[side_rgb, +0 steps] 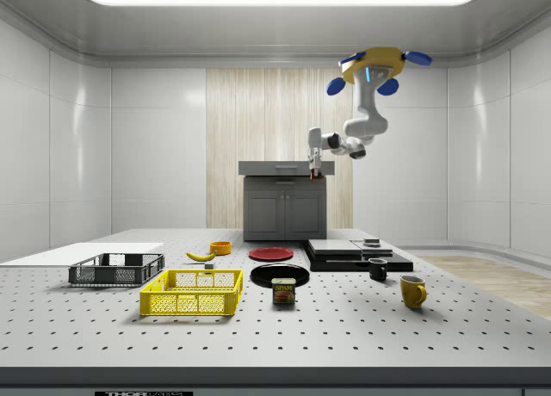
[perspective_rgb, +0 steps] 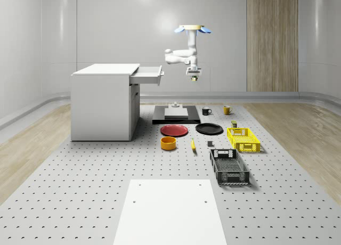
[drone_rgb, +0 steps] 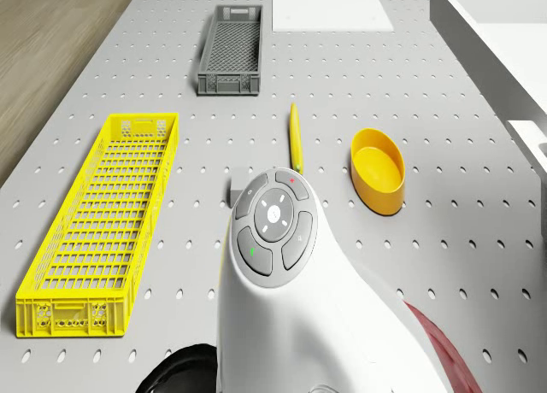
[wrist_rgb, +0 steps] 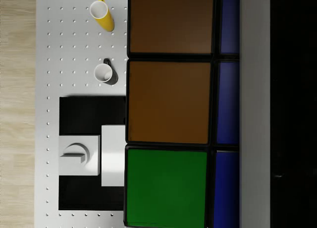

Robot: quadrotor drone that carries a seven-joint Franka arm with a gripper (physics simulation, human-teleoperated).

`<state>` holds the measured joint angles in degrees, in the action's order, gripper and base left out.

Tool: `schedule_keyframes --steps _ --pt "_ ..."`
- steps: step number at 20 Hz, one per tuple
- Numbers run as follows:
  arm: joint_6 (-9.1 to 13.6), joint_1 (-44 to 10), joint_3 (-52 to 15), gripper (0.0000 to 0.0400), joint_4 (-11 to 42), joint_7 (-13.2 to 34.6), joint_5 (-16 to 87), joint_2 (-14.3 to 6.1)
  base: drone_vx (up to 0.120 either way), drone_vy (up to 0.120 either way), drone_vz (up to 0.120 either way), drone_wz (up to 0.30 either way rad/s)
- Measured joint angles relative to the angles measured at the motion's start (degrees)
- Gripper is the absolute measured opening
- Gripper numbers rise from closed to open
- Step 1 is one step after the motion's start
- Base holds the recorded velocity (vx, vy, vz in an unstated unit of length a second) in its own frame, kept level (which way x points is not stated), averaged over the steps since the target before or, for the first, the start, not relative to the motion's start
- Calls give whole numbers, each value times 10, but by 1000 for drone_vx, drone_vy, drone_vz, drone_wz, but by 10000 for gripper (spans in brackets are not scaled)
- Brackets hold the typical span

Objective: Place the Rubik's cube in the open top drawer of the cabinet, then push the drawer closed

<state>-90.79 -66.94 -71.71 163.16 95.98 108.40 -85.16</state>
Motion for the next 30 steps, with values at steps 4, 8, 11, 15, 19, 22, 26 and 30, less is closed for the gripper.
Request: schedule_keyframes --steps 4,8,11,15,19,22,26,30 --pt "-2 -1 0 320 0 1 -1 -2 0 -120 120 0" --pt "-4 -2 -1 320 0 1 -2 -4 0 -120 120 0" --pt "-6 -2 -1 320 0 2 -3 -6 0 -120 120 0" --pt "-8 -3 -1 320 -1 2 -3 -8 50 -120 120 0" --pt "-9 -3 -2 320 -1 3 -4 -10 100 -120 120 0" --pt "-11 -4 -2 320 -1 3 -5 -11 0 -120 120 0" --pt "-12 -5 -2 320 -1 3 -6 -13 0 -120 120 0" --pt "-14 -5 -2 320 -1 4 -6 -15 0 -120 10 0"
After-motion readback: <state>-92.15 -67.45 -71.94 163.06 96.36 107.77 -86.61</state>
